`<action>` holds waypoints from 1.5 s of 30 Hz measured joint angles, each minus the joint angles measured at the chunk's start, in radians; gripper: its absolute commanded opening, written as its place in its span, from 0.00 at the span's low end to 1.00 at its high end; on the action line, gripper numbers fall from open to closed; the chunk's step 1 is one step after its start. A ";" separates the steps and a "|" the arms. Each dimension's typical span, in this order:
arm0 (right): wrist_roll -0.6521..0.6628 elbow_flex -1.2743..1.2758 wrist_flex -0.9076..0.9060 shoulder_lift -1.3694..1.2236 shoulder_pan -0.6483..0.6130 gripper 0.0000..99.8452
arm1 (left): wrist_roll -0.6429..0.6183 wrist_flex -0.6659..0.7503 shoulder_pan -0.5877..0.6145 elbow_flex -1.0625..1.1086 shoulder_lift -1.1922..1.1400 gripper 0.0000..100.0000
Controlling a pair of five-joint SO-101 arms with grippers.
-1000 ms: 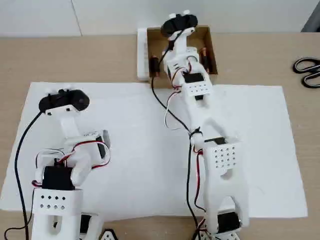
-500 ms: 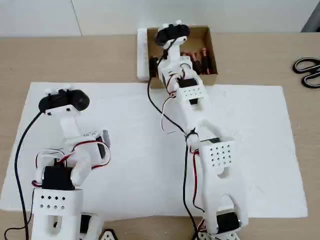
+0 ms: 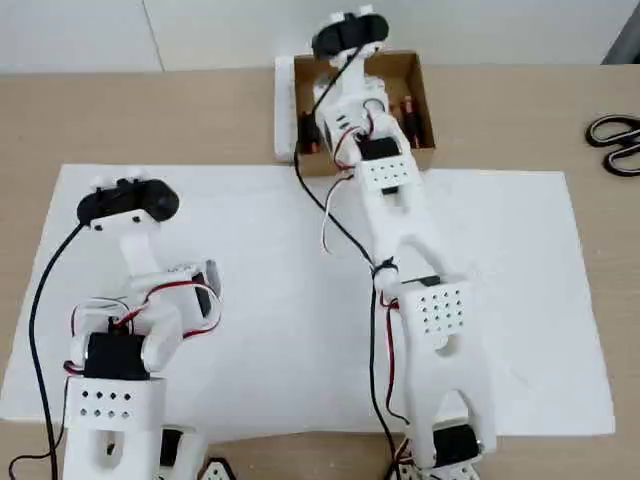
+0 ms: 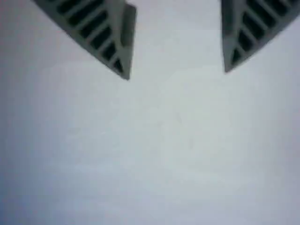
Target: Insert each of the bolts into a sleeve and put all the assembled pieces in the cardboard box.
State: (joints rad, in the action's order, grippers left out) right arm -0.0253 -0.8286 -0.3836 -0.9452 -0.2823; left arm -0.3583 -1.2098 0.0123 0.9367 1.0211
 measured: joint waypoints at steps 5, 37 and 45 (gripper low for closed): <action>0.000 -0.149 -0.285 0.126 0.000 0.13 | 0.003 0.000 0.000 -0.063 0.000 0.12; 0.000 0.400 -1.290 1.611 0.091 0.13 | 0.307 0.000 0.002 0.173 0.767 0.12; 0.000 1.188 -0.922 2.035 0.098 0.13 | 0.307 0.040 0.002 0.331 0.766 0.12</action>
State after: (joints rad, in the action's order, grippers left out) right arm -0.0253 0.3590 -1.3057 1.0894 -0.1841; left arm -0.0514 -1.1699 0.0138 1.2681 1.7868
